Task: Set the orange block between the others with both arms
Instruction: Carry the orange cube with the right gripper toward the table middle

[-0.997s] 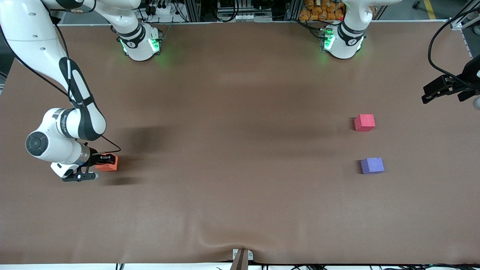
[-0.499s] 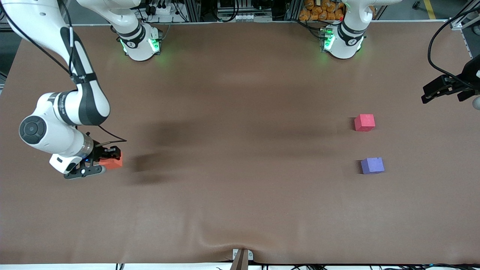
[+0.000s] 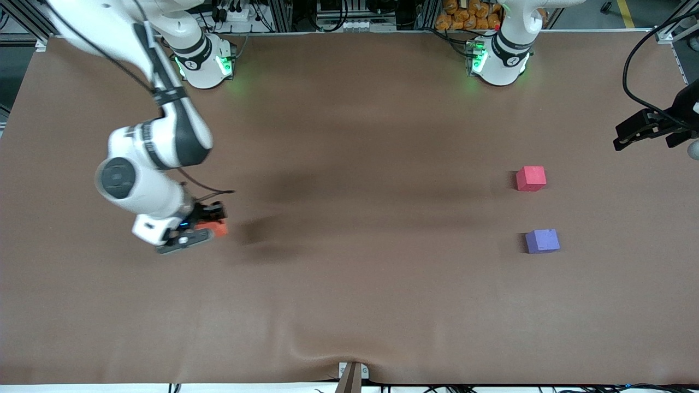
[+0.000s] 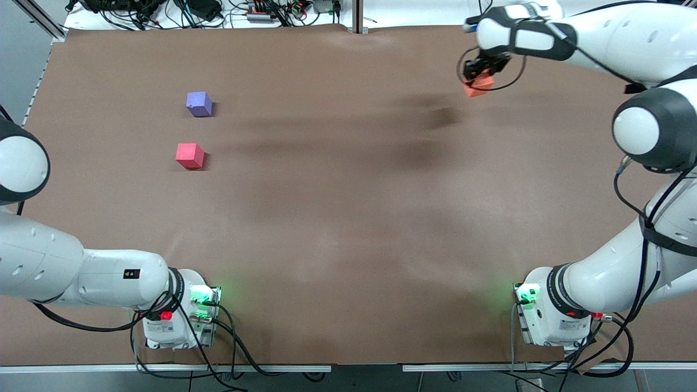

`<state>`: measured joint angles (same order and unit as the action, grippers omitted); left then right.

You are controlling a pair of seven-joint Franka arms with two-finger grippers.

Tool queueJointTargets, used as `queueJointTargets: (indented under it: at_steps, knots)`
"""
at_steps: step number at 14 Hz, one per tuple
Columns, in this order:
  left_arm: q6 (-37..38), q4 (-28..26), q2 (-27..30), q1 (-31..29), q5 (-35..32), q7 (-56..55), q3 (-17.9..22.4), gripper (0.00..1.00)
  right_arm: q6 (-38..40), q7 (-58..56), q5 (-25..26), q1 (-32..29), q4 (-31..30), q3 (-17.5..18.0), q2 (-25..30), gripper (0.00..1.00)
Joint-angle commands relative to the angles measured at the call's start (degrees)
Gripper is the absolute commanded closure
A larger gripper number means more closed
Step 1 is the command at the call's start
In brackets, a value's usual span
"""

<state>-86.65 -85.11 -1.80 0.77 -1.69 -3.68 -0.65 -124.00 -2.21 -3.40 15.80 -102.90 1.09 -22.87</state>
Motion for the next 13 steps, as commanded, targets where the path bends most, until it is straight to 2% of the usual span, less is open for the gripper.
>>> queueJointTargets:
  at_steps: [1, 3, 7, 10, 13]
  knots:
    - [0.78, 0.12, 0.66, -0.51, 1.07, 0.95, -0.23, 0.00, 0.95, 10.60, -0.73, 8.43, 6.73, -0.74, -5.67, 1.00]
    - [0.78, 0.12, 0.66, -0.51, 1.07, 0.95, -0.23, 0.00, 0.87, 17.47, -0.82, 13.35, 10.51, -0.65, -9.80, 1.00]
    - [0.78, 0.12, 0.66, -0.42, 1.07, 0.95, -0.23, 0.00, 0.34, 31.00, -5.47, 23.29, 18.59, -0.82, -17.97, 1.00]
    - [0.78, 0.04, 0.57, -0.42, 1.86, 0.52, -0.32, 0.00, 0.16, 36.39, -5.39, 26.12, 23.26, -0.91, -22.99, 1.00]
    - [0.69, -0.05, -0.13, 0.10, 2.39, 0.34, -0.50, 0.00, -3.08, 38.67, -5.21, 27.79, 23.27, -0.91, -24.94, 1.00]
